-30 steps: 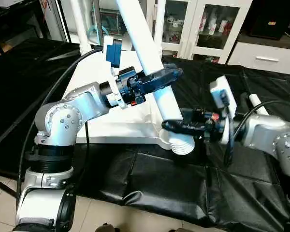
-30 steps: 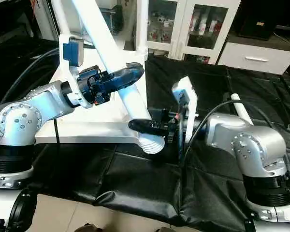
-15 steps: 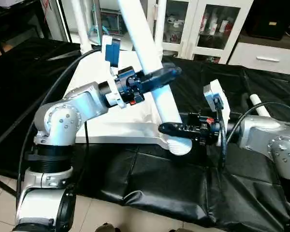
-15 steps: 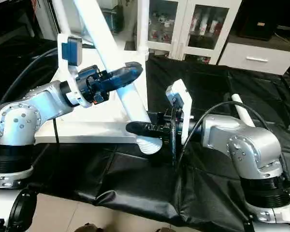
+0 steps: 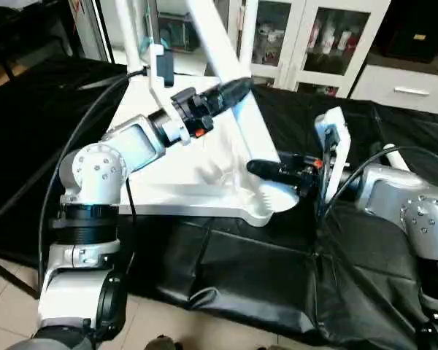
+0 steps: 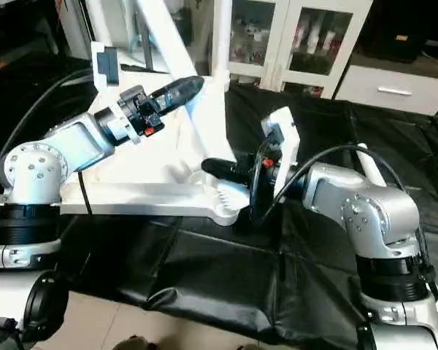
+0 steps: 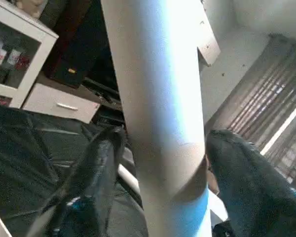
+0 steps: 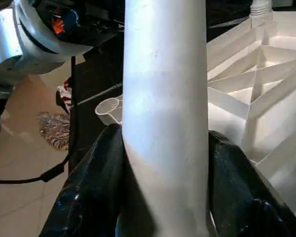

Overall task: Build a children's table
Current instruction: Pick table leg

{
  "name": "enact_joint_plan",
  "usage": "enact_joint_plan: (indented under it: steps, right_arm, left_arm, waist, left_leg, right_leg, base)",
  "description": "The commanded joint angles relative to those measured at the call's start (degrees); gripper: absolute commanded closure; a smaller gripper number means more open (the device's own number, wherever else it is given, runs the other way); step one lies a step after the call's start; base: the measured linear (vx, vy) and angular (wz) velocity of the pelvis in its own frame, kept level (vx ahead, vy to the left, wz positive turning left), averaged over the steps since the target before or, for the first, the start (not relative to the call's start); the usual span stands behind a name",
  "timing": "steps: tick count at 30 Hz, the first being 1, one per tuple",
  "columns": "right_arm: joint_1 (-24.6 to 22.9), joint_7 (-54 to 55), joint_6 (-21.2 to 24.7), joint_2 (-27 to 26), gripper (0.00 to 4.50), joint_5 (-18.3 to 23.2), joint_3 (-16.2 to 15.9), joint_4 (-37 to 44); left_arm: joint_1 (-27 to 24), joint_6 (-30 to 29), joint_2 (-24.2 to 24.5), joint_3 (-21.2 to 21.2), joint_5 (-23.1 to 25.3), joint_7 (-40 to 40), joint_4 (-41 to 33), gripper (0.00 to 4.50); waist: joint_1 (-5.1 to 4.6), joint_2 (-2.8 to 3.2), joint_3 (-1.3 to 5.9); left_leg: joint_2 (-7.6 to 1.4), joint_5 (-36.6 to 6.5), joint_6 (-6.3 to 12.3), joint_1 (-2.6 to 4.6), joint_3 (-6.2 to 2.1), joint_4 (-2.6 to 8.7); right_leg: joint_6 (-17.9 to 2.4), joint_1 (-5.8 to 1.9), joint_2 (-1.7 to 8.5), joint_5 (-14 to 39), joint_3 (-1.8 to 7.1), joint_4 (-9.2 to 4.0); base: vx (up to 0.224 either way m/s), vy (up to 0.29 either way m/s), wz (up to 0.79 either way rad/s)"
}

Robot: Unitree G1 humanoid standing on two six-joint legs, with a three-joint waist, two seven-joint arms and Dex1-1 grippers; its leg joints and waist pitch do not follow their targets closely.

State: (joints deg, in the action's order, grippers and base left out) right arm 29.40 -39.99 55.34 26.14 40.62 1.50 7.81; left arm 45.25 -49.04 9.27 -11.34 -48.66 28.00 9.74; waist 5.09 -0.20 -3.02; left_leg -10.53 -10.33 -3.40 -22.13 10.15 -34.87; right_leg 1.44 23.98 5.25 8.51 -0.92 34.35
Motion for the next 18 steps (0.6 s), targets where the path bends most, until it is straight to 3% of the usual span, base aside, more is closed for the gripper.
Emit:
enact_joint_plan:
  steps: [1,2,4,5,7,8,9,11,13,16,18]
  right_arm:
    - [0.85,1.03,-3.27,0.46,2.59,-3.35,-1.94,1.41]
    - [0.79,1.28,-4.52,0.53,2.59,-4.67,-2.94,1.70]
    - [0.81,3.06,-6.61,-0.21,2.59,-7.34,-4.72,2.34]
    - [0.87,4.99,-9.70,-0.17,2.59,-11.71,-7.64,2.72]
    - [0.84,5.65,-10.69,-0.20,2.59,-13.18,-8.74,2.83]
    - [0.77,6.57,-12.50,-0.27,2.59,-15.33,-10.14,2.95]
    - [0.73,8.93,-16.20,-0.54,2.59,-20.03,-13.24,2.93]
    - [0.60,13.29,-20.37,-2.93,2.60,-24.72,-15.00,2.59]
    - [0.57,14.81,-21.56,-3.47,2.60,-26.34,-15.66,2.41]
    - [0.23,22.34,-27.30,-5.18,2.61,-33.78,-17.81,0.76]
    - [0.19,23.33,-28.29,-5.28,2.61,-35.00,-18.26,0.56]
  left_arm:
    - [0.89,-1.16,-1.18,-0.63,0.06,-3.48,0.11,1.11]
    - [0.80,-1.27,-1.65,-0.69,0.13,-4.32,0.16,0.86]
    - [0.54,-1.40,-3.12,-1.01,-0.03,-6.47,0.27,0.77]
    - [0.48,-1.17,-4.15,-1.25,-0.13,-7.70,0.36,0.74]
    - [0.47,-0.90,-4.48,-1.25,0.01,-8.05,0.39,0.74]
    - [0.49,-0.49,-4.87,-1.30,0.21,-8.52,0.53,0.74]
    - [0.72,0.56,-5.58,-1.51,1.00,-9.74,1.28,0.74]
    - [1.52,2.28,-6.46,-2.35,2.12,-11.86,2.97,0.74]
    - [1.84,2.91,-6.74,-2.75,2.42,-12.70,3.58,0.74]
    - [2.58,4.74,-7.61,-4.17,3.90,-16.87,5.58,0.74]
    - [2.54,4.77,-7.68,-4.25,4.08,-17.10,5.63,0.74]
  waist:
    - [0.04,0.09,4.19]
    - [0.03,0.14,4.16]
    - [-0.01,0.09,4.09]
    - [-0.12,0.10,4.00]
    - [-0.10,0.05,4.03]
    - [-0.16,0.06,4.04]
    - [-0.13,0.41,4.03]
    - [-0.49,0.22,4.07]
    - [-0.46,0.25,4.19]
    - [-0.56,0.58,4.15]
    - [-0.52,0.53,4.18]
  left_leg:
    - [-1.07,-11.11,-2.49,1.04,-0.15,4.21]
    - [-1.05,-11.42,-2.61,1.06,-0.20,4.26]
    - [-1.05,-12.53,-2.78,1.06,-0.24,4.34]
    - [-1.07,-12.77,-3.24,0.96,-0.28,4.39]
    - [-1.02,-13.12,-3.37,1.03,-0.27,4.39]
    - [-0.96,-13.54,-3.32,1.00,-0.29,4.42]
    - [-0.96,-13.81,-3.40,1.02,-0.39,4.48]
    - [-0.81,-13.52,-3.94,0.84,-0.36,4.43]
    - [-0.80,-13.10,-3.77,0.89,-0.38,4.38]
    - [-0.81,-13.04,-4.05,0.98,-0.38,4.43]
    - [-0.80,-13.45,-4.09,1.06,-0.44,4.48]
  right_leg:
    - [-11.24,-2.95,1.31,11.27,0.58,-3.26]
    - [-11.00,-2.96,1.31,12.04,0.57,-3.30]
    - [-10.21,-2.93,1.33,14.00,0.60,-3.48]
    - [-9.55,-2.81,1.37,15.05,0.62,-3.71]
    - [-9.07,-2.73,1.34,15.91,0.62,-3.80]
    - [-8.63,-2.72,1.29,16.41,0.63,-3.87]
    - [-8.33,-2.67,1.27,16.57,0.62,-3.86]
    - [-7.77,-2.57,1.09,15.53,0.61,-3.88]
    - [-7.90,-2.62,1.09,14.34,0.64,-3.76]
    - [-8.31,-2.52,0.93,11.89,0.63,-3.63]
    - [-8.34,-2.73,0.94,11.75,0.60,-3.51]
  base:
    - [0.000,0.000,0.00]
    - [0.000,0.000,0.00]
    - [0.000,0.000,0.00]
    - [0.000,0.000,0.00]
    - [0.000,0.000,0.00]
    - [0.000,0.000,0.00]
    - [0.000,0.000,0.00]
    - [0.000,0.000,0.00]
    - [0.000,0.000,0.00]
    - [0.000,0.000,0.00]
    - [0.000,0.000,0.00]
